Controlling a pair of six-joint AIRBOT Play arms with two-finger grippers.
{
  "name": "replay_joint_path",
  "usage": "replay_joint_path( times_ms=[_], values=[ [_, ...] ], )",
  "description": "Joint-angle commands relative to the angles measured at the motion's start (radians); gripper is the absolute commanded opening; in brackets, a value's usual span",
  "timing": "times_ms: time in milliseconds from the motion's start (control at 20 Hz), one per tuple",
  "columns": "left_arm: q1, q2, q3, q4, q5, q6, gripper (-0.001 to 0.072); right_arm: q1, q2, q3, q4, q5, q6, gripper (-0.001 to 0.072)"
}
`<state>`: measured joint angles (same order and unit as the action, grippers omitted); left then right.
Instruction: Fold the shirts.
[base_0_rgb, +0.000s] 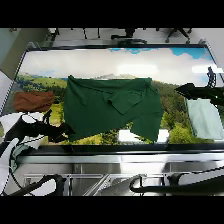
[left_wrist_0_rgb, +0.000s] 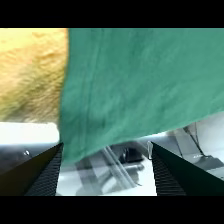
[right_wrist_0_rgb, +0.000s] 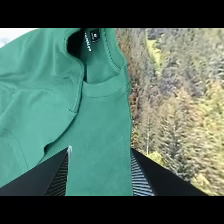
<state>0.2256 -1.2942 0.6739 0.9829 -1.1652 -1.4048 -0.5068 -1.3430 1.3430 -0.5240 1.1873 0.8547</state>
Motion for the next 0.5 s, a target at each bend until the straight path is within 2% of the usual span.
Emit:
replay_joint_path(
  times_ms=[0,200,450],
  values=[
    [-0.051,-0.102,-0.002,-0.041,0.055,0.021,0.0596,-0.001,0.000,0.000,0.000,-0.001,-0.006,0.0437],
    [-0.054,-0.159,0.117,-0.041,-0.039,0.028,0.0596,-0.001,0.000,0.000,0.000,0.000,-0.006,0.0437],
    [0.002,-0.096,0.244,0.005,-0.160,0.017,0.0596,0.000,0.000,0.000,0.000,0.000,-0.005,0.0436]
  ],
)
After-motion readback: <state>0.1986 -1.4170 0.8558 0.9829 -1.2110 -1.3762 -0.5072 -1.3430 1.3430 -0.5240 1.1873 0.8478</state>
